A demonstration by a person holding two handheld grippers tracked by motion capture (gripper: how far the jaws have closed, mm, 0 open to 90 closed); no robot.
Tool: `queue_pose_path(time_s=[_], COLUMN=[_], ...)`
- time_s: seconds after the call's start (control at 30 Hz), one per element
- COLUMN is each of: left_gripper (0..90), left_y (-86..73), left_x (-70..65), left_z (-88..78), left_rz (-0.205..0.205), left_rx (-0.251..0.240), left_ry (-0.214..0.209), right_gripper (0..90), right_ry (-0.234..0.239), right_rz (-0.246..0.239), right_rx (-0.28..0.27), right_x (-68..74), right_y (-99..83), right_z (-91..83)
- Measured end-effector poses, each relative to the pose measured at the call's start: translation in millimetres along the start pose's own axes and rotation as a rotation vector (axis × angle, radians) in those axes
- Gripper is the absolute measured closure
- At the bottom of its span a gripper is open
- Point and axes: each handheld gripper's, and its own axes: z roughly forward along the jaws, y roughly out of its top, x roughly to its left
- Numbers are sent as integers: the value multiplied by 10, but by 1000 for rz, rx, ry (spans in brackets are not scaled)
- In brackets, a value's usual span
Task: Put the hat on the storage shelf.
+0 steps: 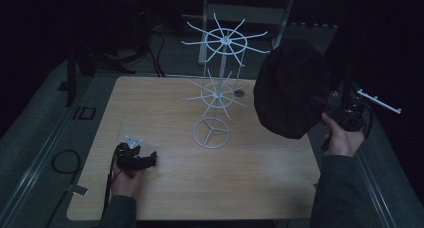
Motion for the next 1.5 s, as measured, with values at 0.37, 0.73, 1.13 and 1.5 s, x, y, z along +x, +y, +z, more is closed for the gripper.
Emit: queue_pose_path(time_s=[0.37,0.73,1.13,1.5], left_gripper=[145,145,145,145], left_y=[2,3,2,3], left_x=[-2,-2,-2,-2], left_z=[2,3,2,2], left_rz=[1,1,1,1], left_rx=[0,0,0,1], left_ry=[-1,-1,-1,-1], right_gripper=[781,781,780,780], right_ry=[10,14,26,42], right_rz=[-2,16,27,36], right_rx=[-15,-28,-44,-53], right_x=[6,10,21,51], right_y=[23,41,83,82], right_z=[-15,-40,-88,-62])
